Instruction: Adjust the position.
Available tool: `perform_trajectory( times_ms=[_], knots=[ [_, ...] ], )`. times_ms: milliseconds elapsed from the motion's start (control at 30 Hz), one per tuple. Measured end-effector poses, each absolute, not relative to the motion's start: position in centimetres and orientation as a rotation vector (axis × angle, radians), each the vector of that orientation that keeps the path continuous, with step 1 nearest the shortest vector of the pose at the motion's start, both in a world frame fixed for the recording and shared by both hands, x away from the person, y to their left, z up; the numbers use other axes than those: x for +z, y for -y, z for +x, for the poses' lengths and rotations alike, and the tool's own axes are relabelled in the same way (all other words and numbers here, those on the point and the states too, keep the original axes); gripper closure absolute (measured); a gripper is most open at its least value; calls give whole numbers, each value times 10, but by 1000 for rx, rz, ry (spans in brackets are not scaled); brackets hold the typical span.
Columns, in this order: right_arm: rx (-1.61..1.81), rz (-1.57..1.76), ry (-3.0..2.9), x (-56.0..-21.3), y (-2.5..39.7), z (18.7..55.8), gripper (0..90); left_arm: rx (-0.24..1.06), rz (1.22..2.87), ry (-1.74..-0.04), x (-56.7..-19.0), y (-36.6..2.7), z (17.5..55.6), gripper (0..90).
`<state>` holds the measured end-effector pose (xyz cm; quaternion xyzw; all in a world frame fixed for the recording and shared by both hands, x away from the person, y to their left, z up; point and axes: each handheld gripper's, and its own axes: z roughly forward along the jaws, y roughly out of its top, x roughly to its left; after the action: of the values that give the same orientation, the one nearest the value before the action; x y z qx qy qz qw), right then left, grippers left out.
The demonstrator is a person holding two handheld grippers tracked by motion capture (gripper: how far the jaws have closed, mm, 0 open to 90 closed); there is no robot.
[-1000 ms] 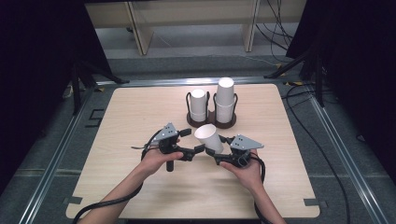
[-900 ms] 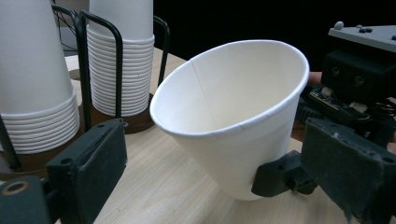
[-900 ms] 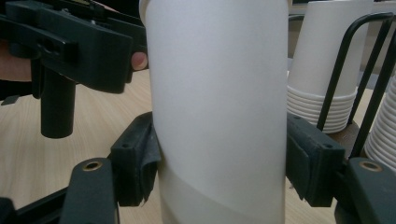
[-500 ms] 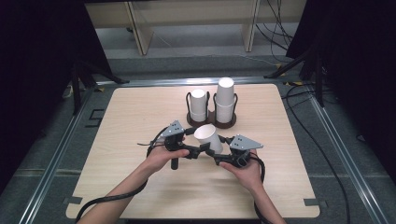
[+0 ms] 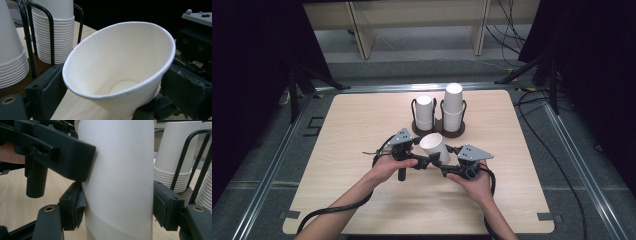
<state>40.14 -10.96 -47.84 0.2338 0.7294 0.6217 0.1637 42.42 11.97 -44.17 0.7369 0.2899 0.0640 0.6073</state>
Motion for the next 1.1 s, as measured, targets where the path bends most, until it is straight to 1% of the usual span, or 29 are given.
perform_trajectory(
  times_ms=[400,567,733,900,967,1100],
  knots=[
    [1769,698,-2103,-477,110,399,337,128,1695,-675,-440,-114,428,91],
    [1752,687,-2099,-477,111,400,334,118,1682,-660,-440,-114,428,110],
    [1724,658,-2098,-477,111,401,317,143,1693,-644,-438,-116,426,145],
    [1734,677,-2132,-479,108,402,284,186,1701,-590,-440,-116,422,195],
    [1673,671,-2156,-480,107,402,235,194,1700,-579,-439,-116,420,212],
    [1645,688,-2170,-482,104,402,177,281,1733,-524,-436,-116,416,229]
  ],
)
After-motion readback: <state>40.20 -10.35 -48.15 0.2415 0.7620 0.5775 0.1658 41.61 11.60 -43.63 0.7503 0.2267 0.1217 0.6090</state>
